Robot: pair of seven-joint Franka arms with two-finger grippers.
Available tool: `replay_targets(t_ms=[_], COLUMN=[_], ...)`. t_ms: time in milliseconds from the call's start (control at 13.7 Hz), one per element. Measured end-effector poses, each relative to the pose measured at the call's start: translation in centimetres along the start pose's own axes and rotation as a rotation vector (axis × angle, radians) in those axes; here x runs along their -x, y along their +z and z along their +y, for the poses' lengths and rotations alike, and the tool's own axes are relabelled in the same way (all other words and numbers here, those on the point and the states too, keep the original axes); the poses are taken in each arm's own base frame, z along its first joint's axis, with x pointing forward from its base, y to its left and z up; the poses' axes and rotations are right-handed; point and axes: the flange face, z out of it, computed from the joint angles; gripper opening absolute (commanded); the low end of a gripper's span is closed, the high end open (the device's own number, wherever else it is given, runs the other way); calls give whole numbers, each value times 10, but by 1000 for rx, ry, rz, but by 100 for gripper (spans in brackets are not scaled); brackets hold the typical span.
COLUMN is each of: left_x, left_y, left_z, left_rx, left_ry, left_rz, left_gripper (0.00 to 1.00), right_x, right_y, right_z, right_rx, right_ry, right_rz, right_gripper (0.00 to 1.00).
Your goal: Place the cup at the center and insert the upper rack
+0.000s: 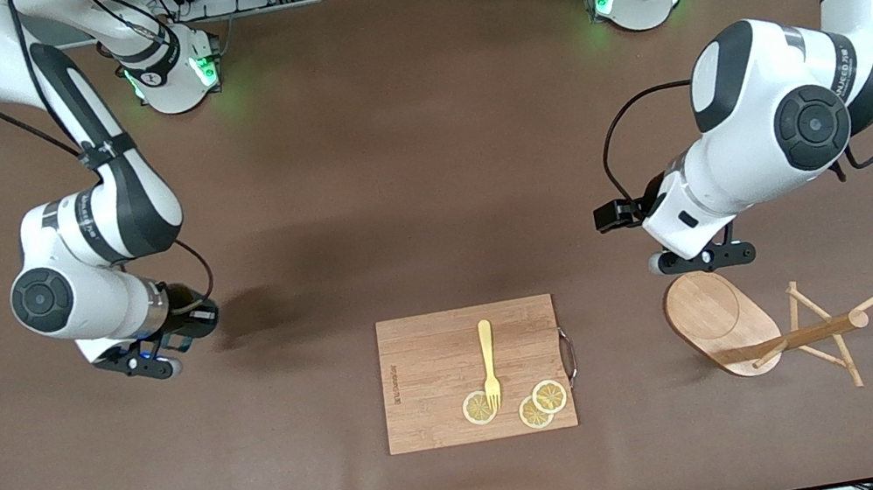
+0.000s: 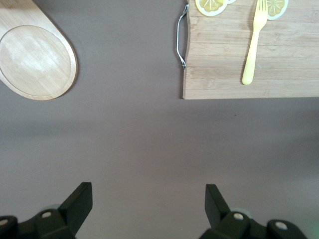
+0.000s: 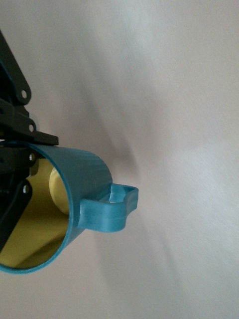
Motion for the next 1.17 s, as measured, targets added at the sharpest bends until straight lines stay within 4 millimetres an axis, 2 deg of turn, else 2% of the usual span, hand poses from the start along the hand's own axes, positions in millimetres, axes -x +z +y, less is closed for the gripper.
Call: replay_targets(t_ms=[146, 365, 948, 1167], left_x=[-2, -2, -3, -3], left_y=[0, 2, 4, 4], left_z=[-4, -2, -1, -1], left_rx=[1, 1, 2, 2], left_ry=[-4, -1, 39, 45], left_rz=[1, 2, 5, 5], left_gripper=[100, 100, 100, 100], right_x=[17, 49, 135, 175], right_y=[-2, 5, 20, 36], right_z=[-22, -65, -159, -196], right_rx=[-4, 5, -17, -49], right_ry=[79, 195, 430, 519], right_rz=[-7, -11, 21, 33], right_gripper=[0, 0, 0, 0])
